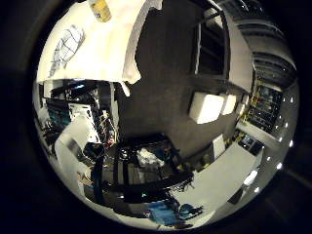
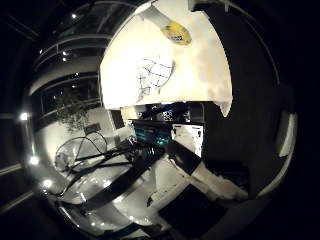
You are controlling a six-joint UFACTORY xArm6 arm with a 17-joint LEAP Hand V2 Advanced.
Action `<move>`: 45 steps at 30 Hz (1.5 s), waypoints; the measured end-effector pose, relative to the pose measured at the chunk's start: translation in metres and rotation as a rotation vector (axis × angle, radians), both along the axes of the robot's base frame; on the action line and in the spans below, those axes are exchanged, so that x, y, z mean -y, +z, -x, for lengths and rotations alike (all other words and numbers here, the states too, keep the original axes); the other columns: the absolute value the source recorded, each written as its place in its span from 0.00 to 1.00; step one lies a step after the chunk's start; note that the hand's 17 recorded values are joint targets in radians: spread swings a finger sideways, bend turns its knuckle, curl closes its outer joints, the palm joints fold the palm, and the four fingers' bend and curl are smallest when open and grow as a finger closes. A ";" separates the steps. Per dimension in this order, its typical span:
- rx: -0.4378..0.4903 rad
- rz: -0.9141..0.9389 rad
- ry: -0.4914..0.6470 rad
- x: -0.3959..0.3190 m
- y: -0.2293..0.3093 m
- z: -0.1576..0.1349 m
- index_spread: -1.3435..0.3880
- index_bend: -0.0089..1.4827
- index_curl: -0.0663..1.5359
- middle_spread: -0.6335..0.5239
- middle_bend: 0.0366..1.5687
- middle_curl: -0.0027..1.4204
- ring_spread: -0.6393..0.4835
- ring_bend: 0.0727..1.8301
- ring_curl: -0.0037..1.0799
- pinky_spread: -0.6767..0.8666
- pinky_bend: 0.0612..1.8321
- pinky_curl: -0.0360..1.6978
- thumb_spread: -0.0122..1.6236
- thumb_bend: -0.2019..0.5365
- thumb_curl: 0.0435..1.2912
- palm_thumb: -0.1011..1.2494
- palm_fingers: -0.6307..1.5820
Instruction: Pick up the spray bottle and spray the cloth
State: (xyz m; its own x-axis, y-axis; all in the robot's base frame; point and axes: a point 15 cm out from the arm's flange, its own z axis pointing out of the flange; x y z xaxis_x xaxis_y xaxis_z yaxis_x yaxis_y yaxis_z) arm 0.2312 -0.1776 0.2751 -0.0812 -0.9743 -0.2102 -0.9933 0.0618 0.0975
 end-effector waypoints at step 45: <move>0.322 -0.679 -0.324 -0.027 -0.182 -0.156 0.66 0.10 0.16 0.73 0.10 0.20 0.76 0.09 0.25 0.65 0.17 0.21 0.53 0.23 0.21 0.37 0.27</move>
State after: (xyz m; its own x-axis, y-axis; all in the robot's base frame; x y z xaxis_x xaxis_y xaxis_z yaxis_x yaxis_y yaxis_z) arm 0.3870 -0.1503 0.0929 -0.1718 -0.5644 -0.8074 -0.9221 0.3806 -0.0699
